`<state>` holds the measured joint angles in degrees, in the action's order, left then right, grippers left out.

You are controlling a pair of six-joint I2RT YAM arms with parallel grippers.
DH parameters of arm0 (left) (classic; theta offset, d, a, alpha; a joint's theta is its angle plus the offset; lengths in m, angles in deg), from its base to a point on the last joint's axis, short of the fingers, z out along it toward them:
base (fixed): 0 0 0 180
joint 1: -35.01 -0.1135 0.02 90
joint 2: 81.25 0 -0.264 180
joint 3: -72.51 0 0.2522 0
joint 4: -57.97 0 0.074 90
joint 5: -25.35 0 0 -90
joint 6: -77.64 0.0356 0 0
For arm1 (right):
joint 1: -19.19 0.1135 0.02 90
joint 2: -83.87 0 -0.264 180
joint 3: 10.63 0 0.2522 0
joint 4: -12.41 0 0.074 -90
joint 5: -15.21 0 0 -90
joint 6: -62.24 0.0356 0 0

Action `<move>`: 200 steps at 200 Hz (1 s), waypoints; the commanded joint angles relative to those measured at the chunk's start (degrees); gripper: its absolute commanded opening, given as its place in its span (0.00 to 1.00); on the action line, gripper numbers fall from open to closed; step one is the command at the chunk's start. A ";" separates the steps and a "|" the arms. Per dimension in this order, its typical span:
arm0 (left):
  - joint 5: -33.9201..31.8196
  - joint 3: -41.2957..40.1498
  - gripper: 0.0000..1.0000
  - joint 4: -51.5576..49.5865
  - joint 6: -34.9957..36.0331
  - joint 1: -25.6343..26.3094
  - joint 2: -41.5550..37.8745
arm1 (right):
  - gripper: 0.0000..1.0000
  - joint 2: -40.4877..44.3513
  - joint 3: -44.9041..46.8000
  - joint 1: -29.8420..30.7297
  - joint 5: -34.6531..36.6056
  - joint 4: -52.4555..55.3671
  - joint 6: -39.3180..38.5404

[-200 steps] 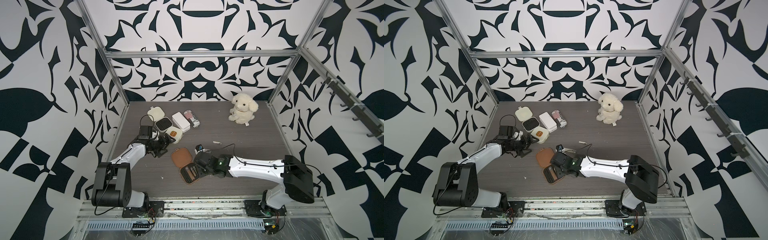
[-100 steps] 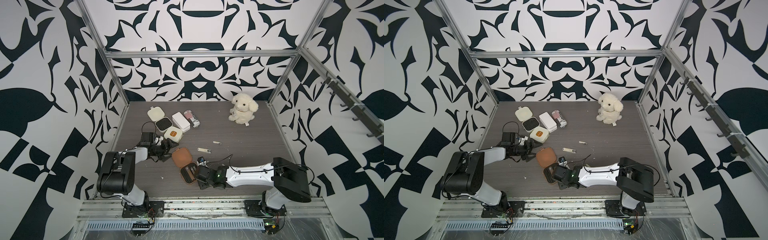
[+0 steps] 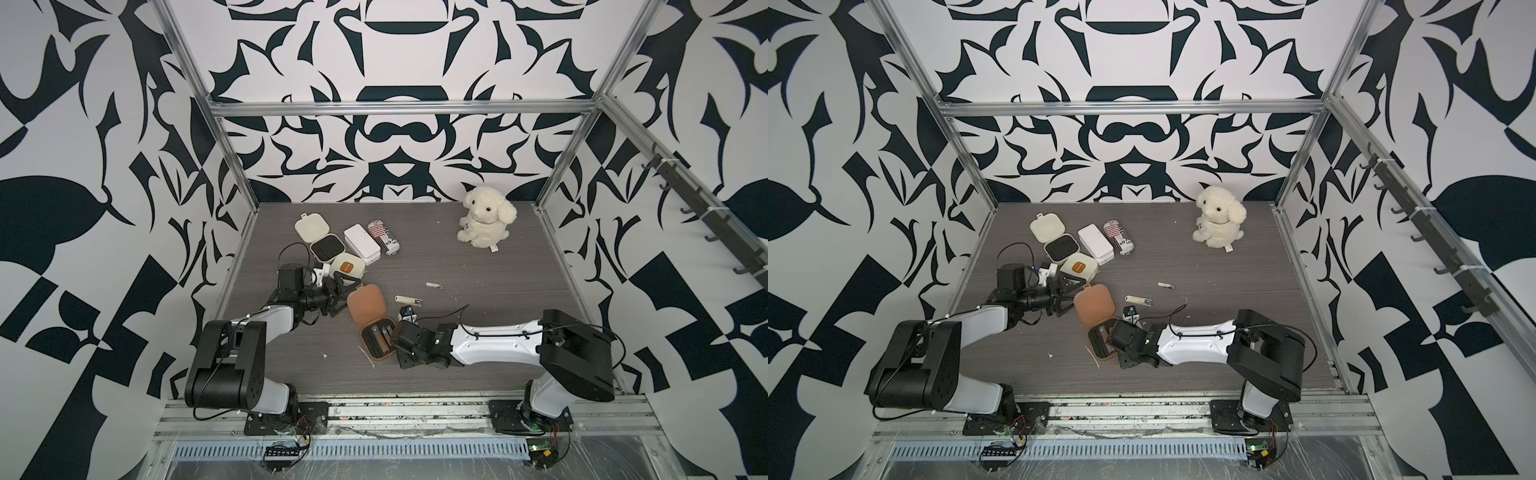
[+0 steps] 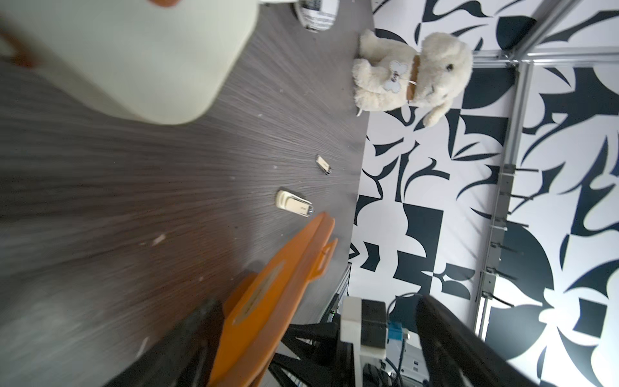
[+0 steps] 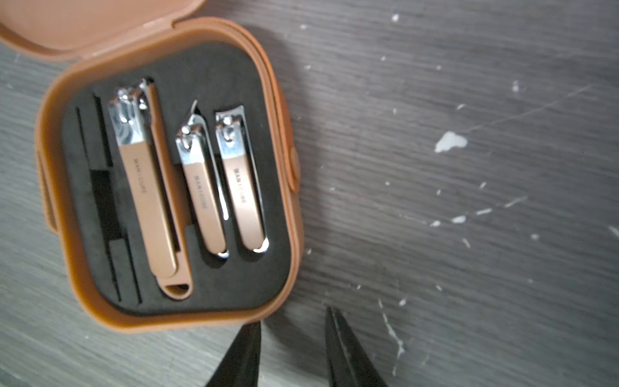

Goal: Organize nail clipper sets
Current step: Close the storage box at the center of the board.

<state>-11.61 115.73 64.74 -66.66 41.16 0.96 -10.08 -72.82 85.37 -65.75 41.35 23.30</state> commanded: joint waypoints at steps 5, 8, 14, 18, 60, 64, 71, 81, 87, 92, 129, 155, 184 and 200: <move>2.81 0.25 0.94 2.23 -1.49 3.41 -1.06 | 0.36 -0.07 -2.58 -2.02 -1.10 -0.77 -0.69; 2.78 0.25 0.94 2.23 -1.55 3.69 -1.13 | 0.36 -0.09 -2.83 -2.29 -1.20 -0.69 -0.78; 2.79 0.19 0.94 2.27 -1.76 4.07 -1.41 | 0.36 -0.22 -3.14 -3.04 -1.49 -0.64 -0.80; 2.73 0.10 0.94 2.23 -1.92 4.17 -1.75 | 0.36 -0.33 -3.31 -3.53 -1.81 -0.59 -0.80; 2.00 -0.16 0.95 1.28 -2.47 6.25 -3.53 | 0.35 -3.26 -4.82 -9.67 -7.79 -4.45 -1.31; 1.83 -0.18 0.95 1.26 -2.61 6.54 -3.55 | 0.35 -3.55 -4.99 -10.06 -8.27 -4.79 -1.31; 1.44 -0.27 0.95 1.35 -2.79 6.95 -3.62 | 0.35 -4.23 -5.39 -11.26 -9.44 -5.46 -1.31; 1.10 -0.42 0.95 1.50 -3.00 7.65 -3.59 | 0.35 -4.83 -5.95 -12.76 -10.81 -6.17 -1.32; 0.67 -0.50 0.95 1.59 -3.16 8.09 -3.51 | 0.35 -5.00 -6.35 -13.41 -11.42 -6.82 -1.47; 0.37 -0.54 0.95 1.76 -3.34 8.59 -3.43 | 0.35 -5.16 -6.79 -13.84 -11.72 -7.06 -1.66; -2.78 -0.27 0.90 3.27 -4.40 12.62 0.08 | 0.32 -6.90 -13.73 -16.62 -7.90 4.05 -0.79; -5.91 0.32 0.77 1.13 -3.94 13.42 3.65 | 0.32 -2.39 -11.17 -17.25 -4.14 6.07 2.19; -8.95 1.64 0.72 -2.51 -2.76 14.24 8.74 | 0.25 2.97 -8.86 -16.34 -3.49 4.53 4.39; -11.62 2.31 0.71 -6.18 -2.01 14.29 11.35 | 0.25 4.18 -9.01 -14.72 -3.57 3.63 5.77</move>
<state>-18.00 116.40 65.29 -70.64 55.19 8.92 -8.95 -82.04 68.51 -71.08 45.21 26.06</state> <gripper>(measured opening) 0.715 0.251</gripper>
